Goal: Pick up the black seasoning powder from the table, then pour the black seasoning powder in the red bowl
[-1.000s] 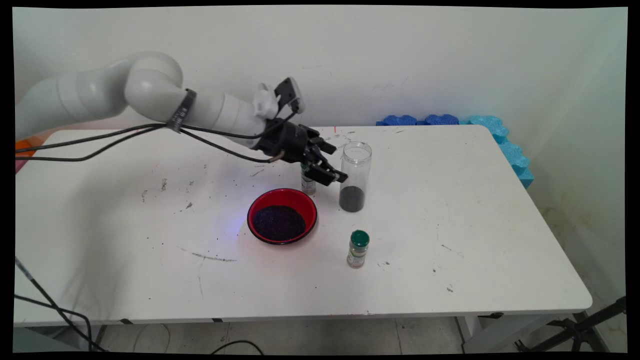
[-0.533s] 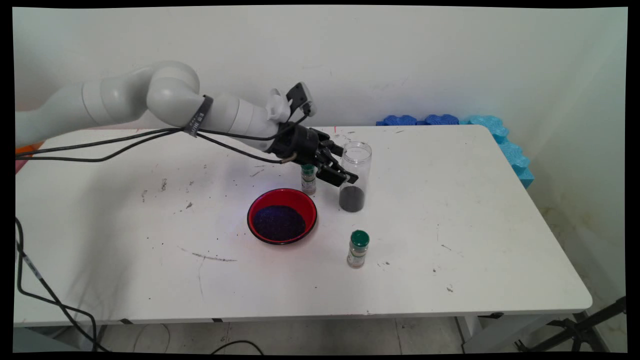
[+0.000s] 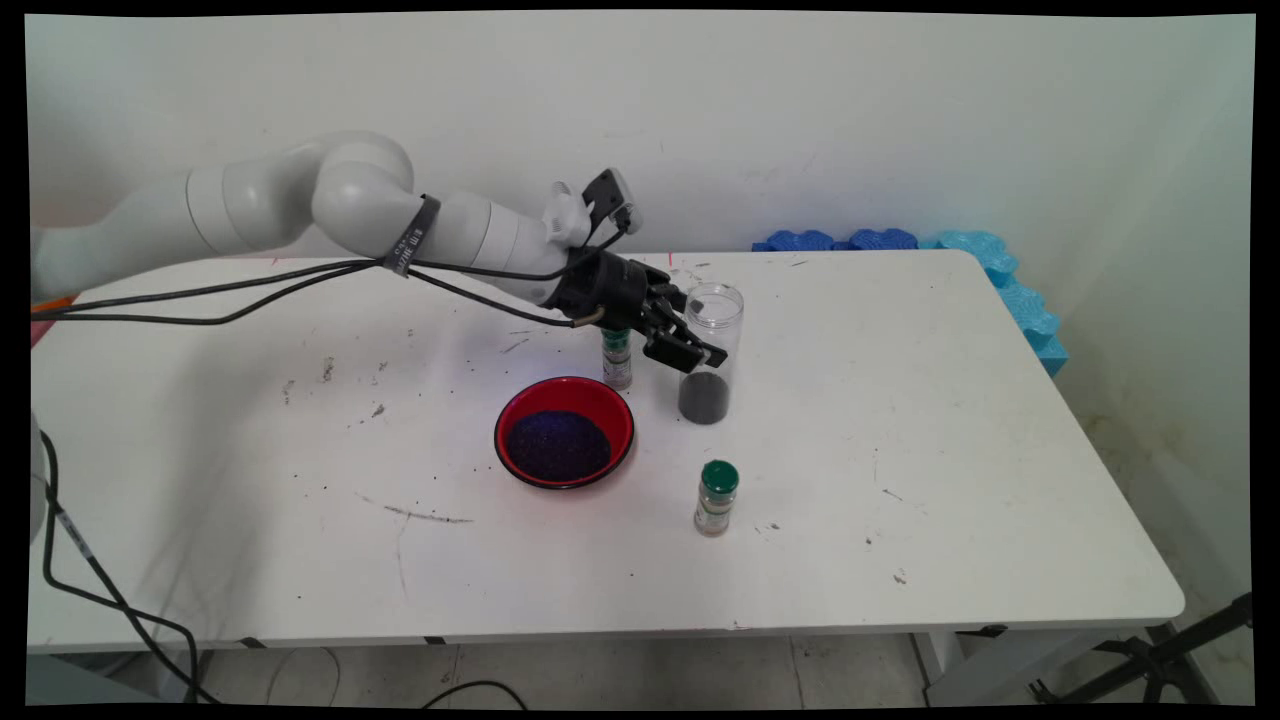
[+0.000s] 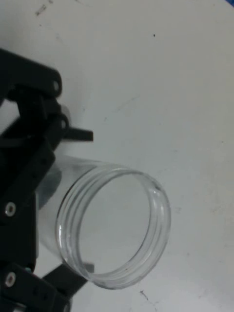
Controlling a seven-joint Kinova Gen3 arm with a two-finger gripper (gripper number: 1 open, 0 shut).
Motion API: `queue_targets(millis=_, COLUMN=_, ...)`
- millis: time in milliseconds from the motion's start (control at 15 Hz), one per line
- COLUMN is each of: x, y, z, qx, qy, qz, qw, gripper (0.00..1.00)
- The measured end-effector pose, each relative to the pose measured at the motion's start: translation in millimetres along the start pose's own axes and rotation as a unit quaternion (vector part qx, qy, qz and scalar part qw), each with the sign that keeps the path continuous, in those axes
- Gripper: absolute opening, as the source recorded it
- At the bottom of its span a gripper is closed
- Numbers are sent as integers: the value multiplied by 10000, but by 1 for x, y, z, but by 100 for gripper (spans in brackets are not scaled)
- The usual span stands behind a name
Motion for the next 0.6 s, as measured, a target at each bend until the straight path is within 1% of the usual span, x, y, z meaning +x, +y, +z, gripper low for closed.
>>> queue_targets(millis=67, x=0, y=0, z=1, qx=-16, qy=14, qz=-13, qw=10000, gripper=0)
queue_targets(millis=600, x=6, y=0, z=-3, qx=-121, qy=41, qz=-24, qw=9999, gripper=0)
